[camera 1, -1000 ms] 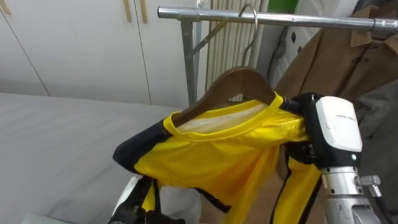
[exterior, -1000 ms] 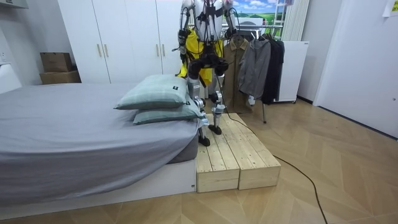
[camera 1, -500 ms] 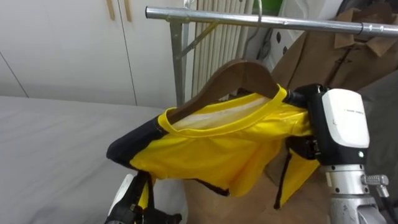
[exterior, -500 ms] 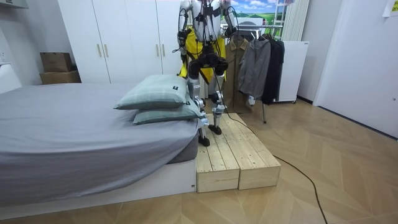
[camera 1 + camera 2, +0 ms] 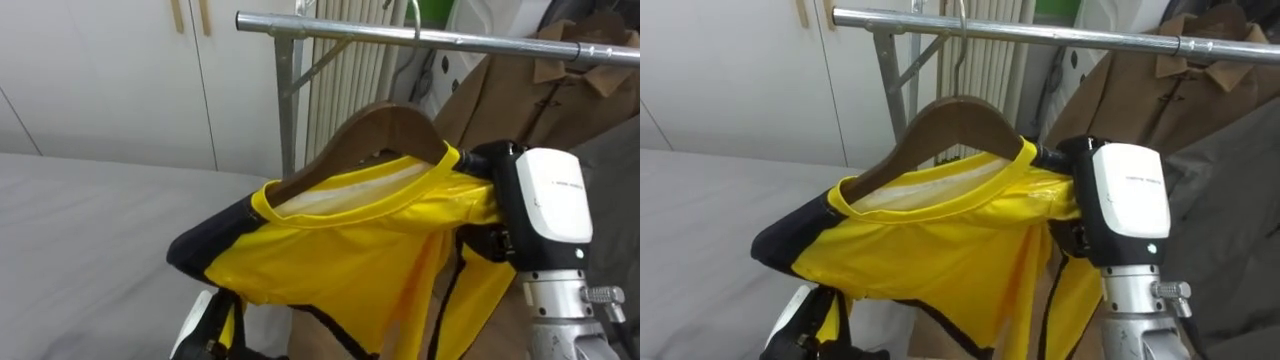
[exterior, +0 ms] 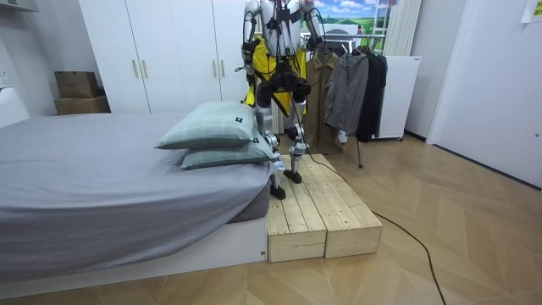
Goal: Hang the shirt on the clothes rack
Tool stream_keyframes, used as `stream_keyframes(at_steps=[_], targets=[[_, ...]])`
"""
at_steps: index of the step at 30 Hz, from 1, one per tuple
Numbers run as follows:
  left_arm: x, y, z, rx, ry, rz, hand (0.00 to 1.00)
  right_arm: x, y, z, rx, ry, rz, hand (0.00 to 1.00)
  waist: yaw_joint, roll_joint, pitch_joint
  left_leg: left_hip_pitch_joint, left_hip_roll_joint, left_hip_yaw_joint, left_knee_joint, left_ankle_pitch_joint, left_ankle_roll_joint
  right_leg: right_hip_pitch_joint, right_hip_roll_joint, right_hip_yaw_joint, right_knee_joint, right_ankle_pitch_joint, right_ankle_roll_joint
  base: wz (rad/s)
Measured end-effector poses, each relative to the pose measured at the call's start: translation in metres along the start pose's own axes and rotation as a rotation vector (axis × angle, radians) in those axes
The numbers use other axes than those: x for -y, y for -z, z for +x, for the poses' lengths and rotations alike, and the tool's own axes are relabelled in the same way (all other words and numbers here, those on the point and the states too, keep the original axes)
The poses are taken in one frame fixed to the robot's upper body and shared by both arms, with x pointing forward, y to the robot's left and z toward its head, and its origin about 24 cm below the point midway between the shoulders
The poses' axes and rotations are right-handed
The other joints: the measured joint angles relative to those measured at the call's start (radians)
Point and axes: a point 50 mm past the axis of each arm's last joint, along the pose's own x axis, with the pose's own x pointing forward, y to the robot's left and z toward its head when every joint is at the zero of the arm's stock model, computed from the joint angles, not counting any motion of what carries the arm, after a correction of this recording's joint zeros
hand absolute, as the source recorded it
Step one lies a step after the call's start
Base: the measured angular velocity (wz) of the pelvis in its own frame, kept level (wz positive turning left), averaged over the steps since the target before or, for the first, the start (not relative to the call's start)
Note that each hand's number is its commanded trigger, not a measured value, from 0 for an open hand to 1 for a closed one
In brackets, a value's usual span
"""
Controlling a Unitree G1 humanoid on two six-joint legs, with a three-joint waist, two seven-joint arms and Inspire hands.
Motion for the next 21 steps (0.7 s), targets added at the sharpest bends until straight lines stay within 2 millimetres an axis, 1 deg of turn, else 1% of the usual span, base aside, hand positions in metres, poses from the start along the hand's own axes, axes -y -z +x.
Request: stream_keyframes(at_steps=[4,8,11,14,18,21], targets=[[0.0,0.006,-0.005,-0.018,0.003,0.004,0.0,0.0,0.001,-0.001,-0.013,-0.001,0.017,1.0,0.003,0.0,0.0004,0.01,0.001,0.0,-0.001,0.001,-0.001,0.011,0.001,0.0,-0.003,0.0,0.0,0.0],[0.001,0.01,-0.009,-0.033,0.006,0.004,0.0,0.001,0.004,-0.001,-0.071,0.007,0.112,1.0,0.004,-0.001,0.001,0.011,0.001,-0.001,-0.003,0.001,-0.002,0.013,-0.001,-0.004,-0.004,0.0,0.0,0.02],[0.001,0.008,-0.01,-0.024,0.009,0.002,0.0,0.002,0.007,-0.001,-0.126,0.006,0.206,1.0,0.004,-0.001,0.0011,0.011,0.001,-0.006,-0.002,0.001,-0.002,0.013,-0.001,-0.006,-0.002,0.0,0.0,0.01],[0.0,0.007,-0.01,-0.02,0.009,0.001,0.0,0.001,0.014,-0.003,-0.183,-0.003,0.266,1.0,0.004,-0.003,0.0017,0.018,0.002,-0.011,-0.003,0.001,-0.003,0.023,-0.001,-0.01,-0.004,0.0,0.0,0.03],[0.0,0.007,-0.01,-0.019,0.009,-0.005,0.0,-0.001,0.025,-0.006,-0.244,-0.02,0.297,1.0,0.005,-0.006,0.0034,0.026,0.005,-0.016,-0.003,0.003,-0.005,0.038,-0.002,-0.018,-0.016,0.002,-0.003,0.07],[0.0,0.006,-0.011,-0.013,0.015,-0.006,0.0,0.002,0.035,-0.007,-0.288,-0.031,0.311,1.0,0.006,-0.009,0.0047,0.026,0.006,-0.03,-0.009,0.004,-0.007,0.04,-0.003,-0.03,-0.018,0.002,-0.004,0.1]])
